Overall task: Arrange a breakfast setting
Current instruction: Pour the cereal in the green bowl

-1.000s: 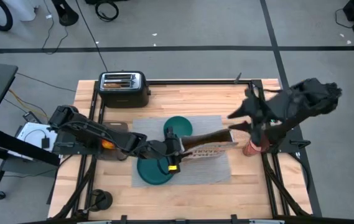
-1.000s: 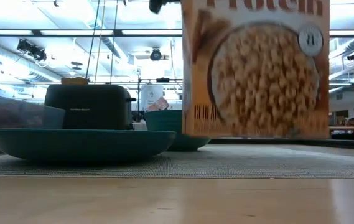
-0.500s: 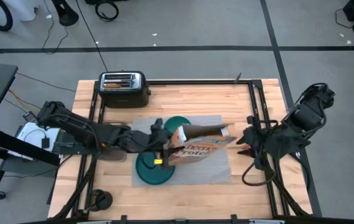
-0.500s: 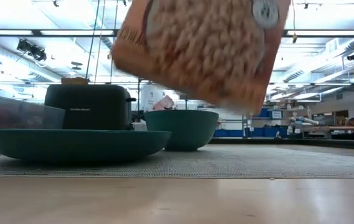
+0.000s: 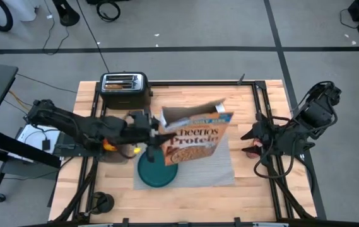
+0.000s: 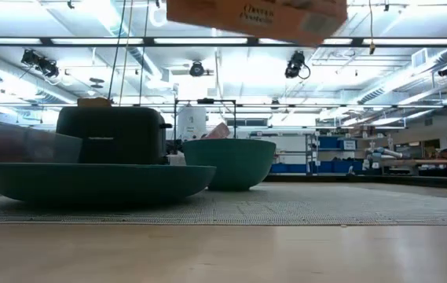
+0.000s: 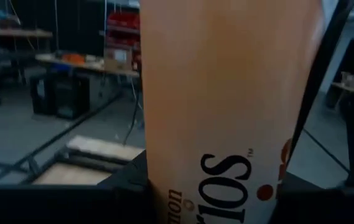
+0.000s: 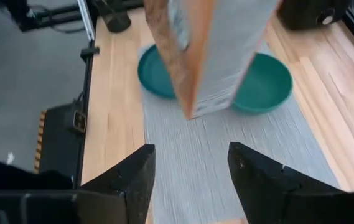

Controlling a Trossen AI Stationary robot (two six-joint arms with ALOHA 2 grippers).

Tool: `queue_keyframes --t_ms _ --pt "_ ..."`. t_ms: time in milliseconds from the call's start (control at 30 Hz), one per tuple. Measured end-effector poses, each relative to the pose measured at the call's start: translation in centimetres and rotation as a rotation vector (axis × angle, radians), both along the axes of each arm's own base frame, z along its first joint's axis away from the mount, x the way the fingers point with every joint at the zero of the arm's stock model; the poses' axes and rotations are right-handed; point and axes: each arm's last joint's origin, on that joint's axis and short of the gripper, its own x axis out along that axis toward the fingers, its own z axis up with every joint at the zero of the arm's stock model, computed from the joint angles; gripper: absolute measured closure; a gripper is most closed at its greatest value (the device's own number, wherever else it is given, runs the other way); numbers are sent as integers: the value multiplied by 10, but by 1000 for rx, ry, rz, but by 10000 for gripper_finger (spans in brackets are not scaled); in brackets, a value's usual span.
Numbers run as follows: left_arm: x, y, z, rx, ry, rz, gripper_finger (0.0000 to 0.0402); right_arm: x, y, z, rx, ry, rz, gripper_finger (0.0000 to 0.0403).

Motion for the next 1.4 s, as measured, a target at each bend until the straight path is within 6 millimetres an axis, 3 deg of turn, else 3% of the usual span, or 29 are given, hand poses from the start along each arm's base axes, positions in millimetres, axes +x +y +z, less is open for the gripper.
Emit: queue_keyframes --t_ms 200,300,533,767,867,1033,1167,1267,1400 --pt "-23 2 30 35 -190 -11 260 16 9 -25 17 -121 -6 145" --pt "-32 1 40 59 -269 -27 260 24 4 -13 38 -246 -1 110" --pt "-41 -1 54 105 -394 -17 260 27 -21 34 -38 -592 43 30" --pt "-41 -1 55 122 -406 -14 260 45 -38 37 -23 -624 82 5" --pt "-43 0 58 120 -445 -9 260 36 -46 42 -32 -658 65 9" --pt "-47 1 64 141 -510 8 260 1 -63 54 -67 -734 6 13" --pt "-49 3 66 144 -543 22 260 -3 -65 37 -83 -736 3 13" --pt "-51 4 70 144 -585 32 260 12 -59 12 -55 -764 2 13" --pt "-55 5 74 155 -633 46 260 37 -53 -12 2 -943 7 13"
